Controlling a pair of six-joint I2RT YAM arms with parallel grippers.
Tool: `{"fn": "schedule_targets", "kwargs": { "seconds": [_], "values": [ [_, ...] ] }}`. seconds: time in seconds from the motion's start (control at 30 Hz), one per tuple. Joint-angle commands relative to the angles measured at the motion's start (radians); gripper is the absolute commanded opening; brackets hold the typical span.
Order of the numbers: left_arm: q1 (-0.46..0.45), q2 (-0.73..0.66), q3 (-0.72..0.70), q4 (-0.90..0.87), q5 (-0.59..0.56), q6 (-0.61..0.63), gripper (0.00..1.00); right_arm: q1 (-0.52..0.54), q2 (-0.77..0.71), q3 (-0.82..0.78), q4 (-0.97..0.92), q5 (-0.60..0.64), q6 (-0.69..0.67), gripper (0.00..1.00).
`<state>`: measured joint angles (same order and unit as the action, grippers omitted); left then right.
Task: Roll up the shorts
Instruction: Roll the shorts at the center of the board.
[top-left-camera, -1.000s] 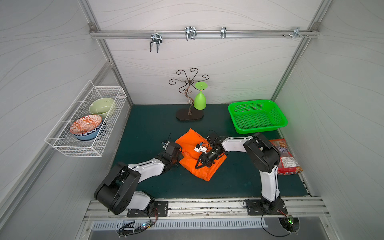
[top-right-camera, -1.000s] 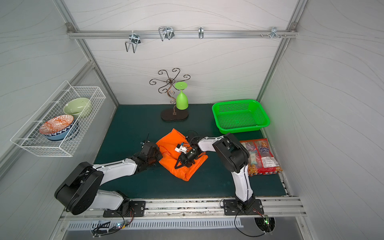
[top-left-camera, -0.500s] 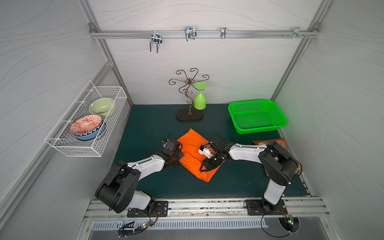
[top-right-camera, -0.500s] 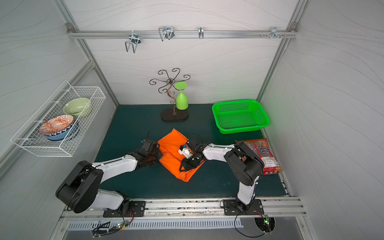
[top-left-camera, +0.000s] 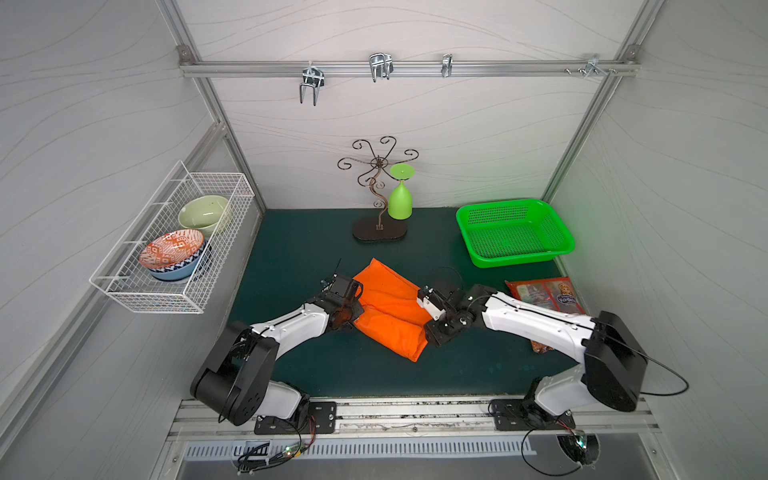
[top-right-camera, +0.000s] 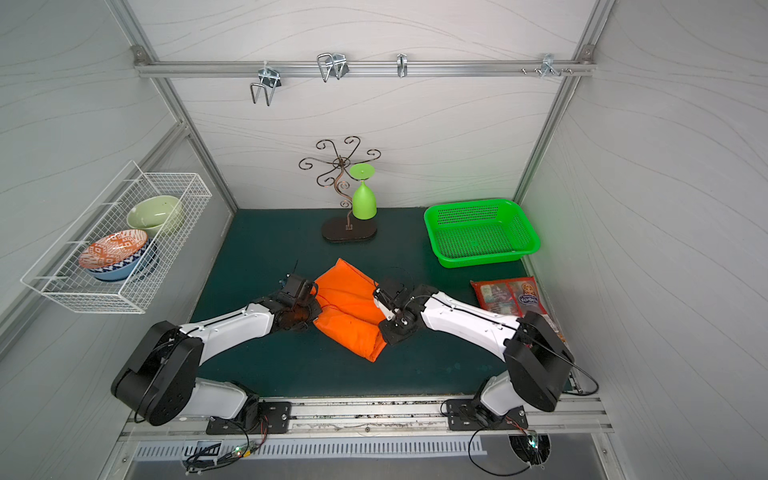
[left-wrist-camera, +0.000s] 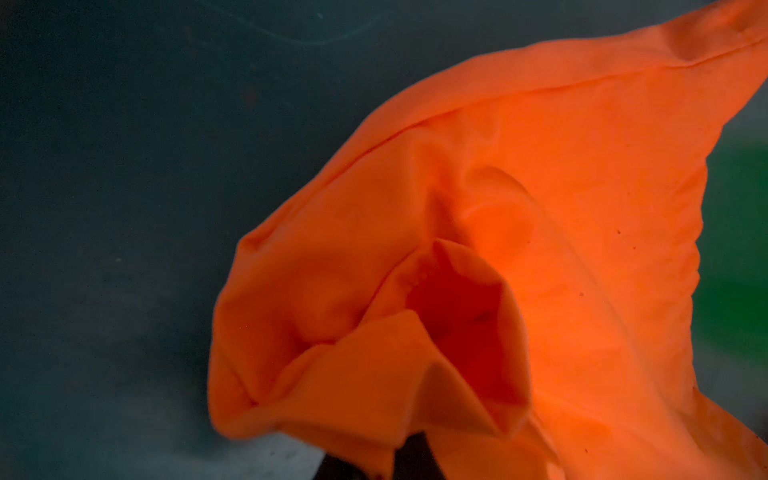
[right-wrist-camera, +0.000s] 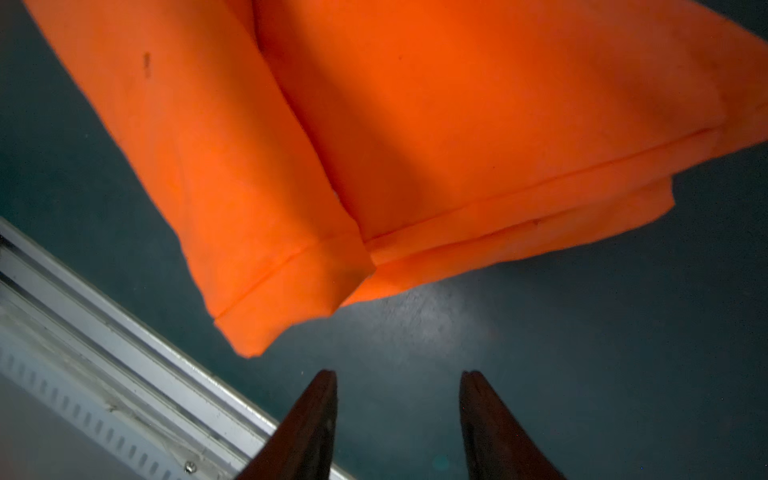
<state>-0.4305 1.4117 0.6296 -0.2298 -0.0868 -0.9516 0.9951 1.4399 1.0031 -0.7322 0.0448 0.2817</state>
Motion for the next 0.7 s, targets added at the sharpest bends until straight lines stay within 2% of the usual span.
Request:
{"fn": "schedule_targets", "kwargs": {
  "seconds": [0.0, 0.1, 0.17, 0.23, 0.43, 0.67],
  "values": [
    [0.006, -0.016, 0.049, -0.093, 0.003, 0.028, 0.0, 0.125, -0.071, 0.04, -0.053, 0.241, -0.013, 0.56],
    [0.006, -0.017, 0.074, -0.132, 0.018, 0.035, 0.0, 0.212, -0.043, 0.059, 0.014, 0.309, -0.076, 0.61],
    [0.006, -0.021, 0.087, -0.146, 0.023, 0.04, 0.0, 0.274, 0.007, 0.083, 0.064, 0.371, -0.136, 0.7],
    [0.006, -0.024, 0.091, -0.153, 0.03, 0.038, 0.0, 0.318, 0.07, 0.104, 0.115, 0.408, -0.196, 0.73],
    [0.006, -0.02, 0.106, -0.172, 0.047, 0.039, 0.0, 0.389, 0.247, 0.157, 0.23, 0.446, -0.314, 0.73],
    [0.007, -0.019, 0.11, -0.183, 0.061, 0.042, 0.0, 0.401, 0.373, 0.202, 0.261, 0.47, -0.329, 0.75]
  ]
}}
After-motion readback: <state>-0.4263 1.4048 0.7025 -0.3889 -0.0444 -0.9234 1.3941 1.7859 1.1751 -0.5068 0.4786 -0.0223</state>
